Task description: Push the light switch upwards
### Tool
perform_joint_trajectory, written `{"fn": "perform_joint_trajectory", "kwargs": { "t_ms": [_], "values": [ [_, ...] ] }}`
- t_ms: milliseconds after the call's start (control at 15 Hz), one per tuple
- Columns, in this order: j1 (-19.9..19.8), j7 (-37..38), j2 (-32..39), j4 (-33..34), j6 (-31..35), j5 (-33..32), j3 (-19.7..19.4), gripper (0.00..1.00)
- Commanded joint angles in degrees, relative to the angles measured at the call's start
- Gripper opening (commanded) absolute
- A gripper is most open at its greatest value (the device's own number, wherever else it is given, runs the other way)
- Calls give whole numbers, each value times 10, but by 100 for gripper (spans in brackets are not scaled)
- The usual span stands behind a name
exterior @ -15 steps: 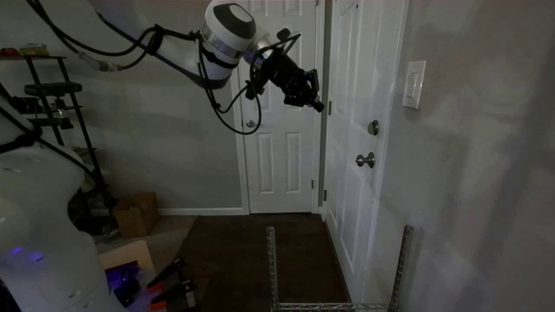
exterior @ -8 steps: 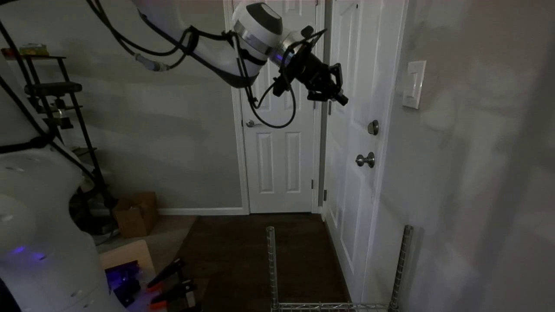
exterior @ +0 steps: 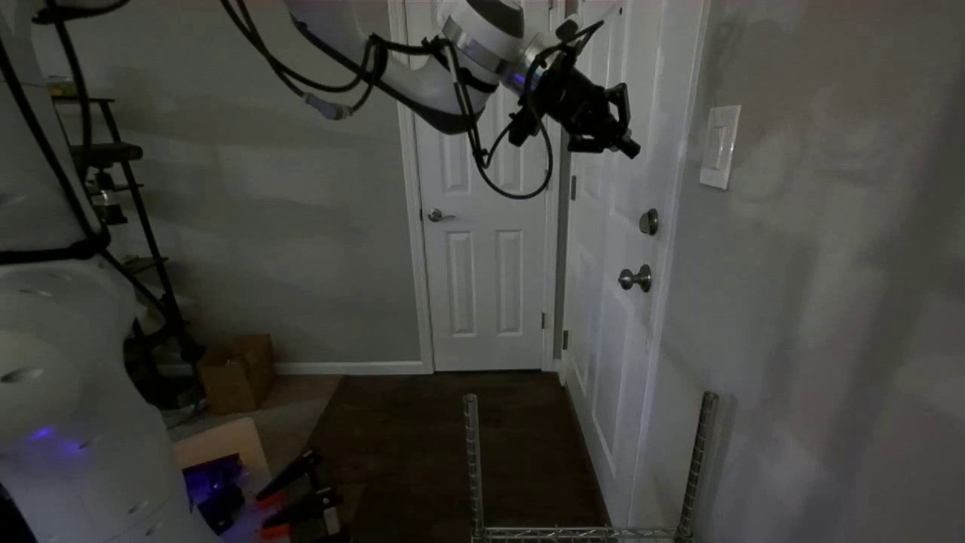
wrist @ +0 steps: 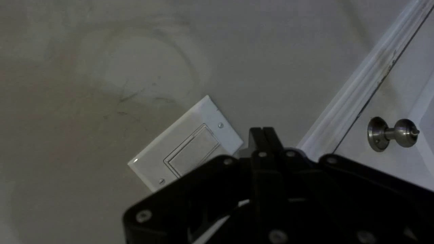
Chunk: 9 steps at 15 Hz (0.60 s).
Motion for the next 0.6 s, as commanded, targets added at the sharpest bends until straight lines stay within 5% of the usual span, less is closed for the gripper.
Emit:
{"fn": "perform_joint_trajectory", "kwargs": {
  "t_ms": [0,533],
  "values": [
    [17,-23,39,59,-22,-5,-20,2],
    [23,-74,116,173,-29,23,-48,2]
  ]
}}
